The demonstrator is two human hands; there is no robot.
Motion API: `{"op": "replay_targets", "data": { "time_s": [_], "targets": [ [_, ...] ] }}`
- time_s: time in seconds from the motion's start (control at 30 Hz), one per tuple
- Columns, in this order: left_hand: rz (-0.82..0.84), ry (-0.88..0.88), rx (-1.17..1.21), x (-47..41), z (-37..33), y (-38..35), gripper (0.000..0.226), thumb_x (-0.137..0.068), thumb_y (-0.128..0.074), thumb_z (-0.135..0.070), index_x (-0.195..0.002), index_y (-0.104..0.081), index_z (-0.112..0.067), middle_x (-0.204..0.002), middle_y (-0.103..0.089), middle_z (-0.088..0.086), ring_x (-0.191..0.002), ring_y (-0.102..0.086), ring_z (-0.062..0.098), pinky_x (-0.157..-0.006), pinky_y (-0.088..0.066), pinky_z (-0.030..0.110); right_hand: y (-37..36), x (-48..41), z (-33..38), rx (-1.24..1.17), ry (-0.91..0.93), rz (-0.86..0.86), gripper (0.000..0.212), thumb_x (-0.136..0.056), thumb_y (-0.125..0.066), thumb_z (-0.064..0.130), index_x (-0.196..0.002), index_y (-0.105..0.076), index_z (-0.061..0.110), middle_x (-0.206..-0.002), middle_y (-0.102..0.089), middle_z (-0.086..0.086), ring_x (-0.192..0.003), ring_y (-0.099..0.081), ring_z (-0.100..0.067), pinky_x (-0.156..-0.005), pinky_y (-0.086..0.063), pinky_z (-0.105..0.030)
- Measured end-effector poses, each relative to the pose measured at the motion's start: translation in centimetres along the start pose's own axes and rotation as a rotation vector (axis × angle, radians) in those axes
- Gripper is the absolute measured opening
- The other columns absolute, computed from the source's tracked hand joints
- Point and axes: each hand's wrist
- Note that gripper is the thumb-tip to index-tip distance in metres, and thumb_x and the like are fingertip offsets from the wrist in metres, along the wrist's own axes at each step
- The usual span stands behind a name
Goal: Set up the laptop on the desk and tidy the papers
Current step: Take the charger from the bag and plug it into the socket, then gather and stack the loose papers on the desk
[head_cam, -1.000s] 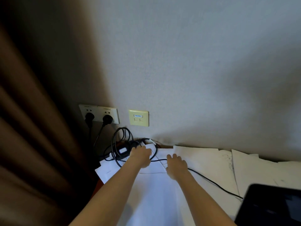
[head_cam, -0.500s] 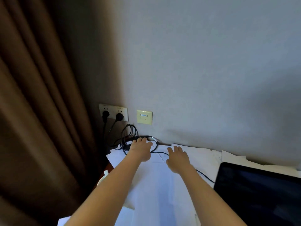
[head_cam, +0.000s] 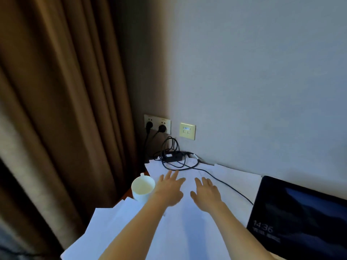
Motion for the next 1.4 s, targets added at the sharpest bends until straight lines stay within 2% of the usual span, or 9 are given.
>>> {"op": "replay_targets", "data": {
  "time_s": [0.27, 0.43, 0.57, 0.87, 0.97, 1.1, 1.2, 1.33, 1.4],
  "targets": [
    [-0.134, -0.027, 0.058, 3.2, 1.9, -5.5, 0.052, -0.096, -0.040, -0.014, -0.146, -0.031, -0.028, -0.158, -0.015, 0.001, -0.145, -0.013, 0.021, -0.118, -0.008, 0.035, -6.6, 0.2, 1.6, -0.012, -0.003, 0.064, 0.059, -0.101, -0.028, 0.038, -0.151, -0.006, 0.013, -0.157, -0.009, -0.012, -0.145, -0.008, -0.030, -0.115, -0.019, -0.040],
    [-0.290, -0.050, 0.067, 5.2, 2.9, -7.8, 0.051, -0.094, -0.041, -0.011, -0.141, -0.039, -0.028, -0.154, -0.026, -0.002, -0.142, -0.021, 0.017, -0.114, -0.015, 0.031, -8.4, 0.3, 3.4, -0.074, 0.015, -0.027, 0.059, -0.100, -0.031, 0.039, -0.149, -0.013, 0.011, -0.154, -0.017, -0.011, -0.143, -0.015, -0.029, -0.112, -0.024, -0.039],
    [-0.381, 0.019, 0.104, 8.4, 3.5, -9.9, 0.050, -0.093, -0.043, -0.014, -0.141, -0.040, -0.029, -0.153, -0.029, -0.002, -0.140, -0.026, 0.017, -0.112, -0.021, 0.030, -9.1, 2.2, 4.6, -0.066, 0.079, -0.122, 0.058, -0.100, -0.031, 0.038, -0.148, -0.016, 0.010, -0.153, -0.019, -0.012, -0.141, -0.017, -0.030, -0.109, -0.025, -0.039],
    [-0.301, 0.280, 0.221, 17.5, 3.6, -15.3, 0.048, -0.098, -0.039, -0.030, -0.145, -0.031, -0.030, -0.155, -0.022, 0.004, -0.141, -0.024, 0.024, -0.113, -0.021, 0.038, -12.2, 11.0, 6.7, 0.008, 0.279, -0.094, 0.065, -0.097, -0.035, 0.047, -0.149, -0.013, 0.015, -0.154, -0.015, -0.010, -0.142, -0.014, -0.026, -0.111, -0.023, -0.040],
    [-0.318, 0.320, 0.223, 19.2, 2.6, -17.8, 0.044, -0.100, -0.030, -0.032, -0.143, -0.032, -0.026, -0.151, -0.029, 0.002, -0.138, -0.028, 0.022, -0.110, -0.022, 0.035, -14.6, 13.3, 6.8, -0.023, 0.324, -0.122, 0.060, -0.098, -0.030, 0.047, -0.149, -0.013, 0.020, -0.156, -0.012, -0.004, -0.144, -0.011, -0.022, -0.114, -0.019, -0.039],
    [-0.443, 0.326, 0.214, 19.4, 2.5, -19.3, 0.042, -0.101, -0.024, -0.031, -0.141, -0.035, -0.026, -0.145, -0.035, -0.005, -0.134, -0.031, 0.015, -0.108, -0.022, 0.030, -15.9, 15.1, 6.4, -0.214, 0.314, -0.282, 0.046, -0.100, -0.031, 0.035, -0.145, -0.026, 0.027, -0.154, -0.020, 0.002, -0.142, -0.019, -0.015, -0.112, -0.018, -0.027],
    [-0.493, 0.343, 0.237, 19.1, 2.6, -19.3, 0.041, -0.101, -0.024, -0.029, -0.140, -0.037, -0.026, -0.143, -0.038, -0.006, -0.133, -0.033, 0.014, -0.107, -0.024, 0.029, -15.4, 15.9, 6.3, -0.250, 0.370, -0.345, 0.037, -0.100, -0.032, 0.027, -0.135, -0.044, 0.031, -0.151, -0.024, 0.003, -0.140, -0.023, -0.013, -0.110, -0.019, -0.021],
    [-0.547, 0.390, 0.268, 19.1, 2.5, -19.4, 0.041, -0.101, -0.025, -0.028, -0.141, -0.036, -0.027, -0.144, -0.038, -0.006, -0.135, -0.032, 0.014, -0.109, -0.023, 0.029, -15.2, 16.4, 6.4, -0.253, 0.371, -0.339, 0.037, -0.101, -0.031, 0.027, -0.131, -0.051, 0.033, -0.154, -0.019, 0.005, -0.142, -0.017, -0.014, -0.113, -0.015, -0.023],
    [-0.548, 0.439, 0.271, 19.2, 2.3, -19.4, 0.042, -0.102, -0.025, -0.026, -0.142, -0.035, -0.026, -0.145, -0.037, -0.004, -0.136, -0.031, 0.015, -0.110, -0.022, 0.030, -15.1, 16.1, 6.1, -0.230, 0.359, -0.363, 0.036, -0.100, -0.032, 0.029, -0.127, -0.056, 0.029, -0.155, -0.020, 0.003, -0.141, -0.022, -0.013, -0.113, -0.019, -0.022]
  ]
}}
Point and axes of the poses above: each hand's wrist, its own x-axis away from the middle knuckle, its own y-axis out of the back of the hand, z = x × y
